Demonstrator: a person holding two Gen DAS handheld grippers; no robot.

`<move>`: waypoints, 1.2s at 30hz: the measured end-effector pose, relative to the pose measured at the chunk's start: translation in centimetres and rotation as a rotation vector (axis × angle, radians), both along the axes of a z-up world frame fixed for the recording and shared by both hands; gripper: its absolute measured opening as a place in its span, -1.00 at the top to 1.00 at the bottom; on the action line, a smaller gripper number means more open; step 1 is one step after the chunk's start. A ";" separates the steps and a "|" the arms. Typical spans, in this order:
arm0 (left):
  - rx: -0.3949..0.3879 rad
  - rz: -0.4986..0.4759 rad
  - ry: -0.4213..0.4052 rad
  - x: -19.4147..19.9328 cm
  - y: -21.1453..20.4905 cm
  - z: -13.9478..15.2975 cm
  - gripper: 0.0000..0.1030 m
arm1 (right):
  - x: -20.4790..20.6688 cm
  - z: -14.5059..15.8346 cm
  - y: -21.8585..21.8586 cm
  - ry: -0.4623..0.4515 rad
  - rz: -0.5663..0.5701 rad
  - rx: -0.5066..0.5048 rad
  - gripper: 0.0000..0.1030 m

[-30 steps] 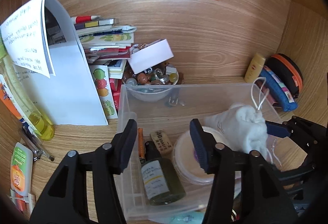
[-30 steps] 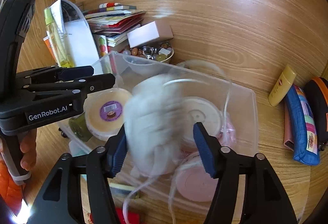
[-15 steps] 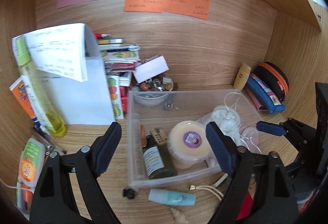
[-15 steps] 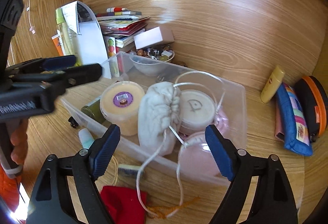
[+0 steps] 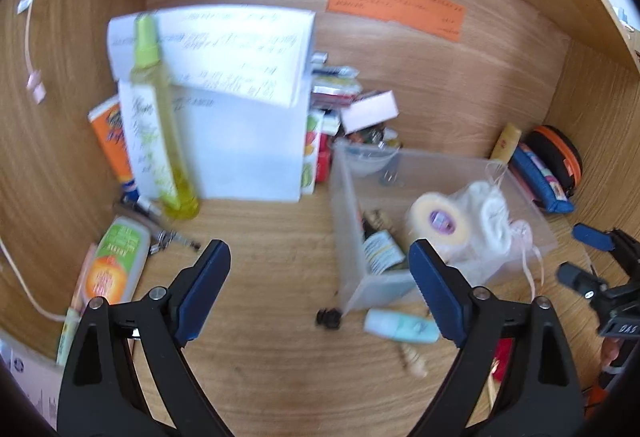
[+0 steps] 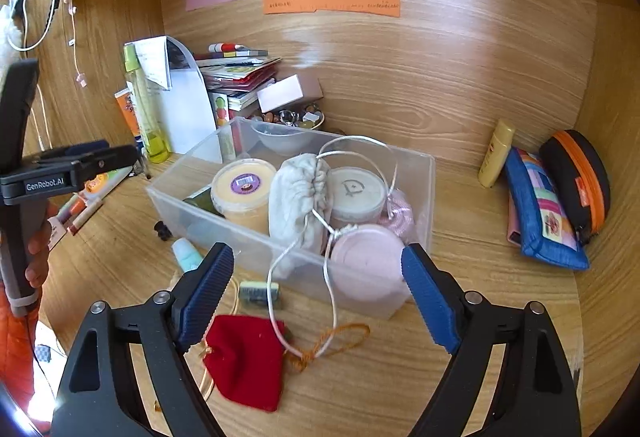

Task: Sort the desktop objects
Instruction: 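Withdraw both tools from the bin toward the red pouch and black clip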

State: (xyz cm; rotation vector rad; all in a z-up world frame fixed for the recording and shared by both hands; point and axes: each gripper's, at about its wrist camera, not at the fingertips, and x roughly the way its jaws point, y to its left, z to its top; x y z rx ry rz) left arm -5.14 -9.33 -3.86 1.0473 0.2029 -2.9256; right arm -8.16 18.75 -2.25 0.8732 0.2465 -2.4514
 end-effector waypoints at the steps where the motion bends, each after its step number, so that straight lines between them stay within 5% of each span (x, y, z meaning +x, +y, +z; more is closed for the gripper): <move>1: -0.003 0.004 -0.011 0.2 -0.1 -0.3 -0.77 | 0.3 -0.1 0.1 -0.001 0.000 -0.001 -0.64; 13: -0.001 0.012 -0.154 1.0 -1.4 -5.4 -0.77 | 3.4 -5.0 -1.0 -0.131 0.052 0.049 -0.64; 21: 0.008 -0.027 -0.185 -0.3 -0.6 -6.8 -0.76 | 3.8 -7.1 -1.8 -0.227 0.093 -0.023 -0.63; 29: -0.040 -0.081 -0.205 -1.5 1.1 -7.3 -0.25 | 2.5 -8.2 -2.5 -0.303 0.101 -0.037 -0.44; 36: -0.043 -0.100 -0.230 -2.8 1.4 -7.8 0.09 | 2.8 -8.6 -3.8 -0.257 0.124 0.033 -0.14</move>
